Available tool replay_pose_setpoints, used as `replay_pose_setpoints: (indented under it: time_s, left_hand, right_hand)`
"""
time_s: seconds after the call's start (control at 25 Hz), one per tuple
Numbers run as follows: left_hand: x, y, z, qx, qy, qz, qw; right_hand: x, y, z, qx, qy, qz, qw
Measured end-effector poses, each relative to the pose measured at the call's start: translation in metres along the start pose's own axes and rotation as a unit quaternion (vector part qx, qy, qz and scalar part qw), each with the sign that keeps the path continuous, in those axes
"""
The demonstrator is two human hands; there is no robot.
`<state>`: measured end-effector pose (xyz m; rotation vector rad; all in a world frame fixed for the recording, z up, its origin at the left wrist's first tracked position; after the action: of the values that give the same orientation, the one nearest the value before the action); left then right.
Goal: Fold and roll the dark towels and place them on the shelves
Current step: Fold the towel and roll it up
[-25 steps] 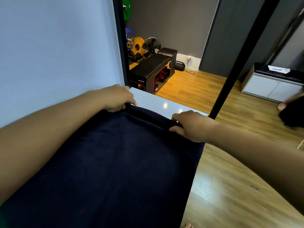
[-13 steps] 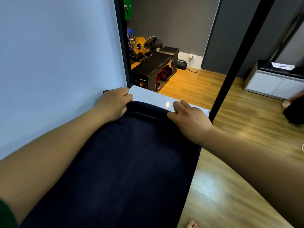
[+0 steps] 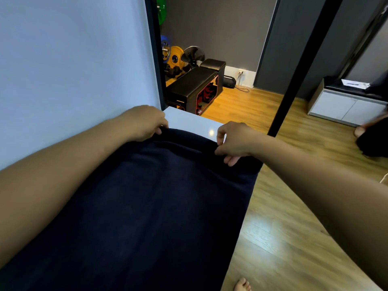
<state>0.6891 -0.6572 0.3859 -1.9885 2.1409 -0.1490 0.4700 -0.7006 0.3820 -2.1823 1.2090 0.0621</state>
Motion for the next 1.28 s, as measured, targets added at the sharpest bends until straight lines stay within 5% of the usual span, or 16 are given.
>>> replay_pose_setpoints:
  time_s: [0.12,0.28,0.6,0.8,0.96,1.16,1.28]
  left_hand:
    - [0.016,0.005,-0.001,-0.041,-0.044,0.006,0.998]
    - [0.016,0.013,0.020,-0.189,-0.034,0.002,0.981]
    - [-0.010,-0.004,0.049,-0.316,0.079,-0.075,0.942]
    - [0.001,-0.006,0.034,-0.237,0.037,-0.020,0.971]
    - [0.006,0.007,0.009,-0.027,-0.003,0.073,0.997]
    - [-0.029,0.015,0.024,0.065,0.216,0.067,0.972]
    - [-0.045,0.017,0.031,0.076,0.283,0.051,0.955]
  right_hand:
    - [0.007,0.001,-0.014,-0.199,-0.030,0.014,0.979]
    - [0.015,0.018,0.008,-0.212,-0.036,-0.060,0.975]
    - [-0.010,0.025,0.039,-0.329,0.210,-0.099,0.915]
    - [-0.016,0.013,0.038,-0.323,0.235,-0.080,0.913]
    - [-0.019,-0.012,0.035,-0.414,0.259,-0.173,0.855]
    - [-0.030,-0.011,0.046,-0.348,0.305,-0.301,0.834]
    - [-0.042,-0.015,0.049,-0.316,0.297,-0.332,0.838]
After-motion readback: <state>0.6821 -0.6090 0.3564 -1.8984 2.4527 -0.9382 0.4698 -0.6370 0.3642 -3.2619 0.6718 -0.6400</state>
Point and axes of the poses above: each hand's wrist, its own x-axis towards the middle knuckle, its own z-axis out of the palm, y = z × x, the point moved 6 cm from there along x, towards the middle knuckle, and after that the axes turned 1 degree about z, right-handed, at the moved point
